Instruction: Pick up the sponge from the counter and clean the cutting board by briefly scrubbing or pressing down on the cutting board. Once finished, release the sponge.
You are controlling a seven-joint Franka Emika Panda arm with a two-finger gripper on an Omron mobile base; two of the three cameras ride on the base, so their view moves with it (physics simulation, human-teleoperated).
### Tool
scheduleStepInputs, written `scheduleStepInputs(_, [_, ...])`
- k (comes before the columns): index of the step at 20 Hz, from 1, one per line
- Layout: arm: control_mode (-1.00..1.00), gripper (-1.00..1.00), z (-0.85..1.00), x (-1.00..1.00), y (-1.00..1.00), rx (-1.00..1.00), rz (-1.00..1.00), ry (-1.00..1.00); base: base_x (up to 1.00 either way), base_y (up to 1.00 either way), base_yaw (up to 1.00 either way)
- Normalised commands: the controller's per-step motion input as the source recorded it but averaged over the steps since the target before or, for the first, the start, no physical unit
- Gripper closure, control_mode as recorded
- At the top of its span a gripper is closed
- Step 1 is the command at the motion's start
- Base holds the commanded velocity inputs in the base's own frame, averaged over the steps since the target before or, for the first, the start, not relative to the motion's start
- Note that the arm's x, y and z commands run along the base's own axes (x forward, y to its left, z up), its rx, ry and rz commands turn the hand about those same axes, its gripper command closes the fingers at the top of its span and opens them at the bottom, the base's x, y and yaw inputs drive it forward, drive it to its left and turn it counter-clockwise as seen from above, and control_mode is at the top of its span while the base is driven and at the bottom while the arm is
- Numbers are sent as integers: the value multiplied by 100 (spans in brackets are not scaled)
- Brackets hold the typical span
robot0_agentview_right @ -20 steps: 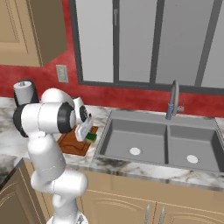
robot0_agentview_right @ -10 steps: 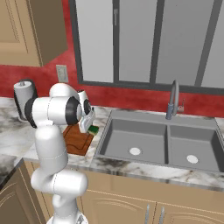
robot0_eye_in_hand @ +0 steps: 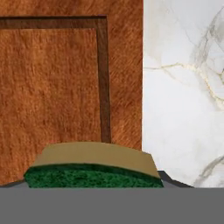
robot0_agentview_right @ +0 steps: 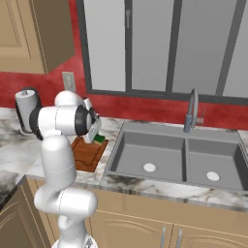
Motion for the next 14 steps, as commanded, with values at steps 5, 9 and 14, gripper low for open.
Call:
scheduleStepInputs(5, [-100,100,-18,-5,49,0,3,-4,0,0,0])
scheduleStepInputs(9, [-100,100,-21,-8,50,0,4,0,0,0,0])
scheduleStepInputs(14, [-100,100,-24,-16,46,0,7,0,0,0,0])
